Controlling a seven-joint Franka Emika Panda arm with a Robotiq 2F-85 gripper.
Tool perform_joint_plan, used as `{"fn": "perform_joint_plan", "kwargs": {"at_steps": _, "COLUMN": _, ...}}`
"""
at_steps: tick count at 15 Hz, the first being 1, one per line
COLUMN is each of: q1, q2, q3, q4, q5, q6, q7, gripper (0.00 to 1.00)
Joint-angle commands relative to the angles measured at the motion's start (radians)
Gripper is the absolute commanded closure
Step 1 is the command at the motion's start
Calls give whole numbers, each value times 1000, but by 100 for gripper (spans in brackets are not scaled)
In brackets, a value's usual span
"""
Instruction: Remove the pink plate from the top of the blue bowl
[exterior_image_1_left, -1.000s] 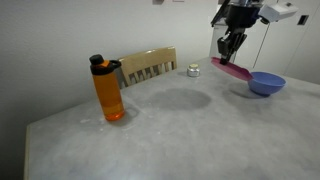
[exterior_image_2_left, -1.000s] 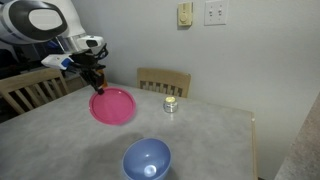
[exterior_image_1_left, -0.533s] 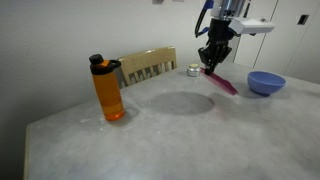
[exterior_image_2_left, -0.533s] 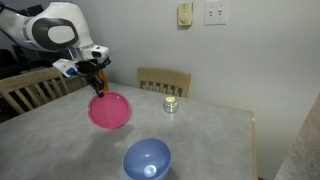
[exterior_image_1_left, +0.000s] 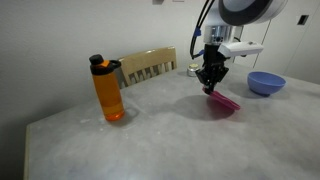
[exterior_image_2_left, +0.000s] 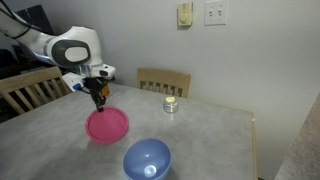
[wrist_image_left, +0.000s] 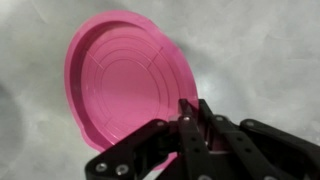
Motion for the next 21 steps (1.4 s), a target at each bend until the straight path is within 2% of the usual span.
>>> {"fn": "perform_joint_plan", "kwargs": {"at_steps": 1, "q1": 0, "q2": 67, "q3": 4, "q4": 87, "q5": 13, "q6": -84, "q7": -18, "gripper": 97}}
{"fn": "perform_joint_plan", "kwargs": {"at_steps": 4, "q1": -6, "q2": 94, "q3": 15, "q4": 128, "q5": 23, "q6": -117, "q7": -51, "gripper": 97}}
{"fn": "perform_joint_plan", "kwargs": {"at_steps": 5, "q1": -10, "q2": 99, "q3": 20, "q4": 140, "q5": 28, "q6": -126, "q7": -68, "gripper": 90}}
{"fn": "perform_joint_plan", "kwargs": {"at_steps": 6, "q1": -11, "q2": 105, "q3": 22, "q4": 151, "q5": 28, "q6": -136, "q7": -79, "gripper": 70}}
{"fn": "perform_joint_plan", "kwargs": {"at_steps": 8, "q1": -16, "q2": 106, "q3": 27, "q4": 159, "q5": 30, "q6": -143, "q7": -110, "gripper": 62}}
{"fn": "perform_joint_plan", "kwargs": {"at_steps": 12, "q1": -30, "q2": 77, "q3": 34, "q4": 140, "q5": 44, "q6": -140, "q7": -170, "gripper": 34}}
{"fn": "perform_joint_plan", "kwargs": {"at_steps": 17, "q1": -42, "q2": -43, "q3": 40, "q4": 53, "q5": 60, "q6": -114, "q7": -242, "gripper": 1}}
{"fn": "perform_joint_plan", "kwargs": {"at_steps": 21, "q1": -48, "q2": -170, "q3": 52, "q4": -15, "q5": 89, "q6": -119, "q7": -308, "gripper": 0}}
